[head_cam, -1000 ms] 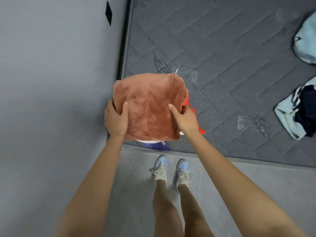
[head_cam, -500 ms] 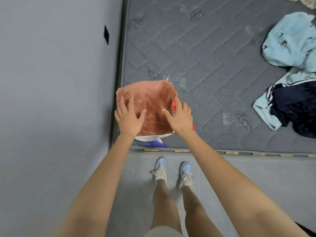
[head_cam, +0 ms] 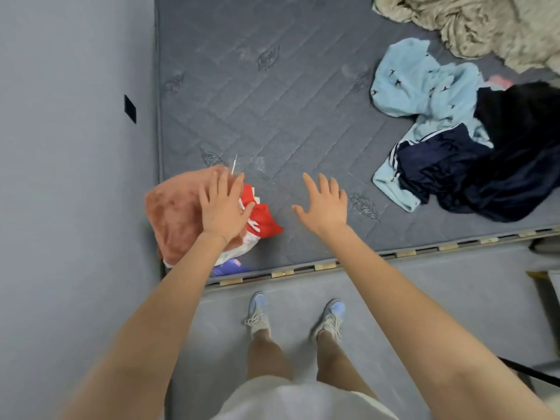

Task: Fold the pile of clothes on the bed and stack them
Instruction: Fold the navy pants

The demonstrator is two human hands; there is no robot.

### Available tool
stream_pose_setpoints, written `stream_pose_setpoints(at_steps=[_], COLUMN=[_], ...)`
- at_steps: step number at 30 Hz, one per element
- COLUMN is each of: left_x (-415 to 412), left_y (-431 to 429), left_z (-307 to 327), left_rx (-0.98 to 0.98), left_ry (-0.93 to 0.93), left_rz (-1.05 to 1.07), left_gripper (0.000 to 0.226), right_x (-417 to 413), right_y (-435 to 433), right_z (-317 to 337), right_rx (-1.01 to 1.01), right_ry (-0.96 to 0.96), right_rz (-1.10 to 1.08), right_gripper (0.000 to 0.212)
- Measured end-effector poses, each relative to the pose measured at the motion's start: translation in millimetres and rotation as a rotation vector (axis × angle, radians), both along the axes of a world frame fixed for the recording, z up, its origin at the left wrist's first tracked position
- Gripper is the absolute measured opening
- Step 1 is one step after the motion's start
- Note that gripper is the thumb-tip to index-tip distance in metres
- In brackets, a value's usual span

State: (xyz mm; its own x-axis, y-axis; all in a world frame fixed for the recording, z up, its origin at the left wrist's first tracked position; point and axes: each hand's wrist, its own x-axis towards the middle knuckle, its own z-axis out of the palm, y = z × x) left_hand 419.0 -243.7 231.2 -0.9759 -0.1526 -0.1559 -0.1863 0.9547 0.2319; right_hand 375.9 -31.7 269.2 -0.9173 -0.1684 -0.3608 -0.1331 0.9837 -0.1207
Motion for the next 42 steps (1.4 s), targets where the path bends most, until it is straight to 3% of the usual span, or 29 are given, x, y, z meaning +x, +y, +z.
stream_pose_setpoints(at_steps=[18, 42], left_x=[-95, -300], left_y=[332, 528], left_z=[29, 21], left_rx=[-0.065, -0.099], left_ry=[-0.009, -0.076], left_rz=[-0.261, -0.567], left_gripper=[0.07, 0.069], right_x=[-45, -178], right_y=[324, 515], right_z=[35, 18], right_rx=[0.064, 0.066], right_ry=[0.035, -0.072], right_rz=[-0.121, -0.414], right_gripper=[0.072, 0.073])
